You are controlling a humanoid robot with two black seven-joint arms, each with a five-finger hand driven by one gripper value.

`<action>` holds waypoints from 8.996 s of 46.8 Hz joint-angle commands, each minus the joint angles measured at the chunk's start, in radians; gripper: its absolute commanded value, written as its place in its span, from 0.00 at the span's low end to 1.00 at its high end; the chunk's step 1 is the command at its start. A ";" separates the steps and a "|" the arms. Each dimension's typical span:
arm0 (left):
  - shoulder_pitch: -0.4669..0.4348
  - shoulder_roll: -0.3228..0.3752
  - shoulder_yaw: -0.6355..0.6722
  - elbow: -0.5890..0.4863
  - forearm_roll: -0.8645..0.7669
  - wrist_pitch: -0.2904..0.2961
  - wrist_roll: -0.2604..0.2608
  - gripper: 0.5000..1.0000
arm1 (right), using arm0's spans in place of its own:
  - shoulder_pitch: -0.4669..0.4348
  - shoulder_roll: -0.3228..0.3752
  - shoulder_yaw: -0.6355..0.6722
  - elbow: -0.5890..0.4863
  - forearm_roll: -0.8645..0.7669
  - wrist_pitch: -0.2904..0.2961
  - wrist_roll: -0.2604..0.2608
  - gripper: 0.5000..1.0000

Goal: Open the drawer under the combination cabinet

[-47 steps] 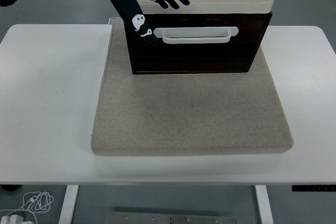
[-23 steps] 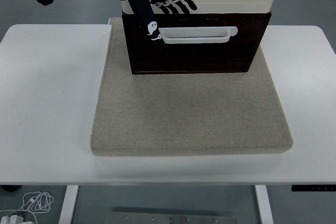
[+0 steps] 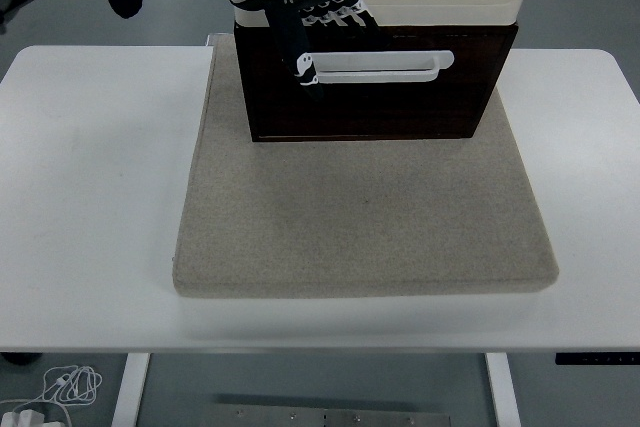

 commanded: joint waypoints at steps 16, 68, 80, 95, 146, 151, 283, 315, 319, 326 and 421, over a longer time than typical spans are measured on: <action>0.031 -0.053 0.000 0.010 0.003 0.032 0.030 1.00 | 0.000 0.000 0.001 0.001 0.000 0.000 0.000 0.86; 0.043 -0.158 -0.003 0.084 0.028 0.115 0.041 0.97 | 0.000 0.000 0.001 0.001 0.000 0.000 0.000 0.86; 0.047 -0.160 -0.003 0.087 0.029 0.118 0.045 0.97 | 0.000 0.000 0.001 0.001 0.000 0.000 0.000 0.86; 0.047 -0.175 -0.003 0.091 0.031 0.118 0.047 0.97 | 0.000 0.000 0.001 0.001 0.000 0.000 0.000 0.86; 0.081 -0.208 -0.001 0.111 0.032 0.170 0.047 0.97 | 0.000 0.000 0.000 -0.001 0.000 0.000 0.000 0.86; 0.081 -0.209 -0.001 0.111 0.032 0.180 0.047 0.97 | 0.000 0.000 0.001 -0.001 0.000 0.000 0.000 0.86; 0.101 -0.195 -0.038 0.067 0.014 0.085 0.047 1.00 | 0.000 0.000 0.001 -0.001 0.000 0.000 0.000 0.86; 0.103 -0.183 -0.061 0.027 0.011 0.068 0.047 1.00 | 0.000 0.000 0.001 0.001 0.000 0.000 0.000 0.86; 0.103 -0.178 -0.061 0.025 0.011 0.066 0.047 1.00 | 0.000 0.000 0.001 -0.001 0.000 0.000 0.000 0.86; 0.104 -0.177 -0.060 0.025 0.011 0.066 0.047 1.00 | 0.000 0.000 0.000 -0.001 0.000 0.000 0.000 0.86; 0.115 -0.140 -0.092 0.004 -0.020 -0.024 0.048 1.00 | 0.000 0.000 0.001 0.001 0.000 0.000 0.000 0.86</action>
